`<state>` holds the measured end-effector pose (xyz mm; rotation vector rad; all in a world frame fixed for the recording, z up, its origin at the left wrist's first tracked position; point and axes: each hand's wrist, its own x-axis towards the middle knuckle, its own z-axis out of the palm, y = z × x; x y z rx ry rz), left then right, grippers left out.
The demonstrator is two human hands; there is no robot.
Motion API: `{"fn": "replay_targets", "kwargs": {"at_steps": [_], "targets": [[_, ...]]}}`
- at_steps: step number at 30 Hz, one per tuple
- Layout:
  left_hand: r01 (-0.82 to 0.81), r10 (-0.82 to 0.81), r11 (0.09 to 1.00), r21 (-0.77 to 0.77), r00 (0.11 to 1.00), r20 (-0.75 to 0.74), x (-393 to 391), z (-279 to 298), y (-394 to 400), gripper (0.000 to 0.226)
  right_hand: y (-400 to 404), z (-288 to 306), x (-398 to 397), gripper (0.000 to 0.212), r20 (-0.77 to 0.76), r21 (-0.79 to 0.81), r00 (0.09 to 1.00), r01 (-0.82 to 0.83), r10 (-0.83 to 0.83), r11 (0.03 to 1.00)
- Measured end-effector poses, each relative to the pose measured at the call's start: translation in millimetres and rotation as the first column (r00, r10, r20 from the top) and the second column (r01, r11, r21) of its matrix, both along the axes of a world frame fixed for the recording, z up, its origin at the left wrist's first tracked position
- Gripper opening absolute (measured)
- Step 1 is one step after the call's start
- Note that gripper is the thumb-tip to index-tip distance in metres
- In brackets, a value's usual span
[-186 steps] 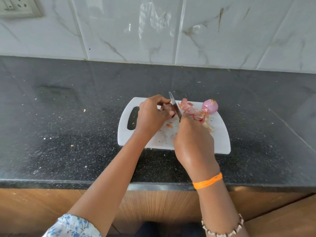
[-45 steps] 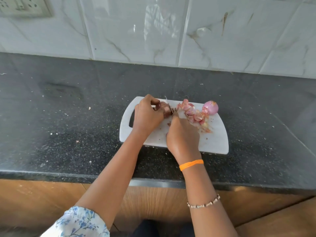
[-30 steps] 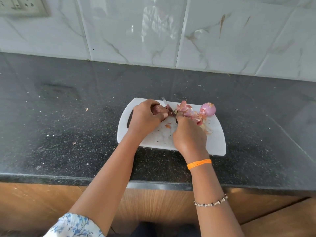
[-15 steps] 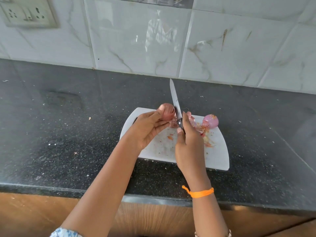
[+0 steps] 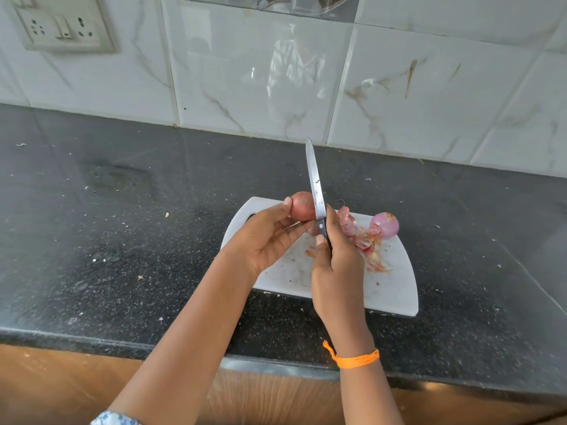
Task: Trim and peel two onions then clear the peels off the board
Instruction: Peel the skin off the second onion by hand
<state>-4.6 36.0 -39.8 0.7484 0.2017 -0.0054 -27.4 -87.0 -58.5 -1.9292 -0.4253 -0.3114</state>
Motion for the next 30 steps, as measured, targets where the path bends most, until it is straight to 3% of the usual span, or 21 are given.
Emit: {"fn": "replay_targets", "kwargs": {"at_steps": [5, 9, 11, 23, 30], "targets": [[0.014, -0.017, 0.994, 0.11, 0.999, 0.029, -3.0, 2.0, 0.0, 0.017, -1.5, 2.1, -3.1, 0.047, 0.02, -0.028, 1.0, 0.017, -0.017, 0.999], [-0.066, 0.065, 0.998, -0.005, 0.997, -0.05, 1.1, -0.7, 0.7, 0.011, 0.9, 0.2, -7.6, 0.048, -0.007, -0.141, 0.999, 0.038, -0.039, 0.989], [-0.063, 0.063, 0.998, 0.008, 0.995, -0.072, 2.6, -2.4, 1.0, 0.01, 2.0, 0.1, -8.2, 0.049, -0.014, -0.173, 0.999, 0.04, -0.043, 0.984], [0.137, -0.147, 0.98, 0.143, 0.987, 0.062, -7.5, 5.7, 0.3, 0.02, 1.6, 16.9, 3.5, 0.047, -0.034, -0.036, 0.999, 0.018, -0.019, 0.999], [0.012, -0.014, 0.998, 0.068, 1.0, 0.02, 1.6, -0.7, -0.8, 0.021, -3.9, 20.8, -7.9, 0.051, -0.048, -0.217, 0.998, 0.017, -0.028, 0.976]]}}
